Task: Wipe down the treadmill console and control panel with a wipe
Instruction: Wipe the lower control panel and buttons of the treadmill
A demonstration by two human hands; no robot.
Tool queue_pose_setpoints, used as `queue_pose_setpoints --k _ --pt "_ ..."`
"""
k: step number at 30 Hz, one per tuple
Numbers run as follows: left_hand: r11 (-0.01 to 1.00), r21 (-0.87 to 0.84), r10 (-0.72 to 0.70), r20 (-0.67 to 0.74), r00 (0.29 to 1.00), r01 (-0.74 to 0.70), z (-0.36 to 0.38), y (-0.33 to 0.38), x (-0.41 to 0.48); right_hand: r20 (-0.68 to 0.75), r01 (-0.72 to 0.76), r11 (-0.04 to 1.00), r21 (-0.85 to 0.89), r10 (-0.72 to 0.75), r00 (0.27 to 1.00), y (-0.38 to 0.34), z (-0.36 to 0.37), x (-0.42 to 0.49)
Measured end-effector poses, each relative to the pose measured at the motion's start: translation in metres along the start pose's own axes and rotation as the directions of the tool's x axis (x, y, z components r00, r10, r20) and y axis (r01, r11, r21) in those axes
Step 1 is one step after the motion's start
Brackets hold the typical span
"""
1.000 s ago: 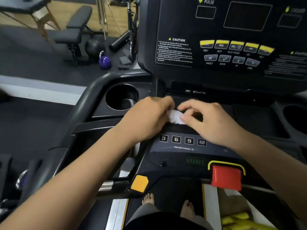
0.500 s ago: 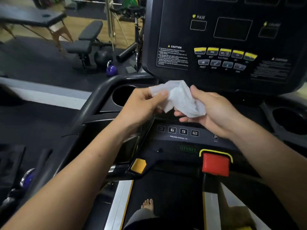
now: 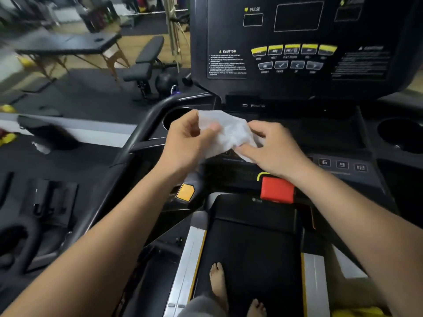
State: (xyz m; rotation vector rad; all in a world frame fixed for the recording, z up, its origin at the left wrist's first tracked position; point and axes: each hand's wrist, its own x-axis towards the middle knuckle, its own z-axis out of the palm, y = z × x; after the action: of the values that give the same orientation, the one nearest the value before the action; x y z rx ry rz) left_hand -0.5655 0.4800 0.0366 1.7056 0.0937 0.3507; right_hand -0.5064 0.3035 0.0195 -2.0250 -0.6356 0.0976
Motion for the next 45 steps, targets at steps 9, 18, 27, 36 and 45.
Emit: queue_pose_setpoints --k 9,18,27,36,45 --pt "0.611 0.605 0.170 0.531 0.830 -0.511 -0.053 -0.025 -0.023 0.282 0.292 0.771 -0.567 -0.151 0.947 0.025 0.004 -0.023" --pt "0.553 0.717 0.148 0.417 0.897 -0.424 -0.038 -0.063 -0.021 0.186 0.246 0.774 -0.583 -0.168 0.968 0.017 0.010 -0.026" --pt "0.372 0.786 0.187 0.457 0.870 -0.493 -0.043 -0.062 -0.020 0.115 0.286 0.711 -0.642 -0.279 0.953 -0.006 0.005 -0.037" --pt "0.462 0.701 0.143 0.546 0.826 -0.543 -0.038 -0.077 -0.063 0.356 0.259 0.518 -0.815 0.094 0.930 0.001 0.064 -0.070" --pt "0.508 0.684 0.122 0.544 0.830 -0.523 -0.038 -0.078 -0.028 0.408 0.327 0.500 -0.802 0.059 0.911 -0.004 0.047 -0.036"
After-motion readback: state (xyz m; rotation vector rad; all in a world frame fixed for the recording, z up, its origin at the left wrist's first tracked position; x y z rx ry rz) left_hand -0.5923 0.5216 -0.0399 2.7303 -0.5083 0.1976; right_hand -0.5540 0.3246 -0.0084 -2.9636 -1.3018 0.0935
